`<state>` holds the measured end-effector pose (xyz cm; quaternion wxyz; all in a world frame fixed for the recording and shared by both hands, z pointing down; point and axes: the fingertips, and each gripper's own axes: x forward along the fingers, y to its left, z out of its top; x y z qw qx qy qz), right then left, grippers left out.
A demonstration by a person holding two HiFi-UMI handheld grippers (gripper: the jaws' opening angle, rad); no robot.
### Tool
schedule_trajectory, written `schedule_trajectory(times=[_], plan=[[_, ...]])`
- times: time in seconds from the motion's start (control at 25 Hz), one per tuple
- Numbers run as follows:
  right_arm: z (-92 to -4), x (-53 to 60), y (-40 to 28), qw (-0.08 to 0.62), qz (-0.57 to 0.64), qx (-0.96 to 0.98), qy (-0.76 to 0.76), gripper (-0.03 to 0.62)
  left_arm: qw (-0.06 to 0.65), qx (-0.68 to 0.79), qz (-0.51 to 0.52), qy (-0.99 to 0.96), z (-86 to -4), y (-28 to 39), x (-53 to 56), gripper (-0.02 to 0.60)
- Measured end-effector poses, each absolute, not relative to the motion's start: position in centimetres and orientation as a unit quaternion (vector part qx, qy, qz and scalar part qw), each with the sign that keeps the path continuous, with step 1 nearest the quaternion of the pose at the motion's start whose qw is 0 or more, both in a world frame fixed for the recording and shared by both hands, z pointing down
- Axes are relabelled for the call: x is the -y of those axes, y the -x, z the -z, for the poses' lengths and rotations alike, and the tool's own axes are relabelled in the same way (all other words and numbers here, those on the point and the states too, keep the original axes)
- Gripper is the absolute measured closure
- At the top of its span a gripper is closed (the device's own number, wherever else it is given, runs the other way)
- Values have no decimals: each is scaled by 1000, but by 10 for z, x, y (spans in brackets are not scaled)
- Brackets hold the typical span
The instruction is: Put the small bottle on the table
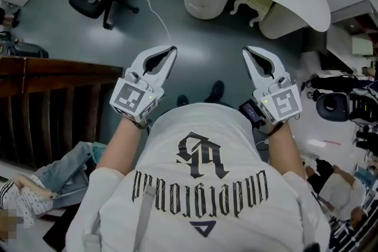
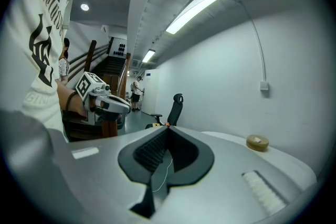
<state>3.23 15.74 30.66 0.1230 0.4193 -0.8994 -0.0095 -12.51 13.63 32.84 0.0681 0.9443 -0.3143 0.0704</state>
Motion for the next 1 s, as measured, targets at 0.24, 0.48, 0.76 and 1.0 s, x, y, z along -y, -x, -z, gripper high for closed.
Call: schedule_trajectory(times=[0.24,0.48,0.76,1.0], plan=[[-294,-185,15,115,5,893,-434,592,64,296,-65,-951,-324,164,-160,575],[-303,-215,41,121,20,889,-441,592,59,285,-60,-955,-327,191,-184,575],[-301,-224,46,131,33,885,-445,592,59,282,-51,-956,-322,200,-192,575],[-293,-229,50,133,38,883,-449,592,52,277,-49,-958,-312,204,-197,575]])
